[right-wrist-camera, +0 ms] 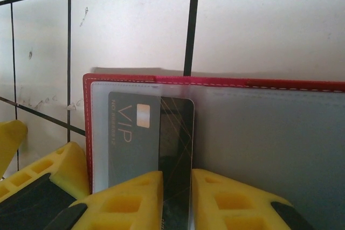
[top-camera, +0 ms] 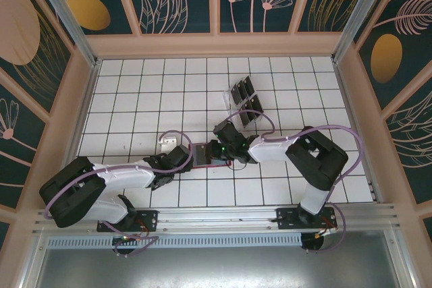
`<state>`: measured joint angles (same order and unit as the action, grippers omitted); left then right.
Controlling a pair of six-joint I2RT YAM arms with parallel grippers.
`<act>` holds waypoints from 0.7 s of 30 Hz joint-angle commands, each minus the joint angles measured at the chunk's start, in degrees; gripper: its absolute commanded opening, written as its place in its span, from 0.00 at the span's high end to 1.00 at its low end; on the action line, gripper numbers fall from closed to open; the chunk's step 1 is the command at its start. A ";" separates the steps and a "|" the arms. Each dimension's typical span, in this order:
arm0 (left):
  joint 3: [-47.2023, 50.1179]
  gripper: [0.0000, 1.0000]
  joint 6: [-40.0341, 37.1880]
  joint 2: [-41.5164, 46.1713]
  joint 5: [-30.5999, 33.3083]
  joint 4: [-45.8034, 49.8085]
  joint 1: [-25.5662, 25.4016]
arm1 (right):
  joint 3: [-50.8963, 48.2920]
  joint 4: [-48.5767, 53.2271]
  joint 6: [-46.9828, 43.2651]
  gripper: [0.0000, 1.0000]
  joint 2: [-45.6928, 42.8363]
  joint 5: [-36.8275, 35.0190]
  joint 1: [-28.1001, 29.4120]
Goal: Put the credit cards into the card holder
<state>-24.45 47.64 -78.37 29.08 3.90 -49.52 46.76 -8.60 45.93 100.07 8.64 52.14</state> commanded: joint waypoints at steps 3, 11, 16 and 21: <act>0.36 0.01 -0.70 -2.40 -3.06 -3.11 0.21 | 1.79 -0.51 0.71 0.80 1.85 0.74 0.94; 0.34 0.01 -0.79 -2.58 -3.27 -3.42 0.21 | 3.49 -0.10 0.34 0.81 3.26 1.45 1.65; 0.45 0.01 -0.87 -2.54 -3.41 -3.55 0.22 | 4.08 0.22 -0.12 0.80 3.16 1.66 1.67; 0.54 0.01 -0.70 -2.02 -3.03 -3.13 0.27 | 4.43 1.69 -0.93 0.67 2.39 0.90 1.57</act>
<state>-24.45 47.37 -78.65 29.26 3.27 -49.52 49.91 -8.56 45.39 102.19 9.56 53.17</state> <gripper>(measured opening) 0.985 0.316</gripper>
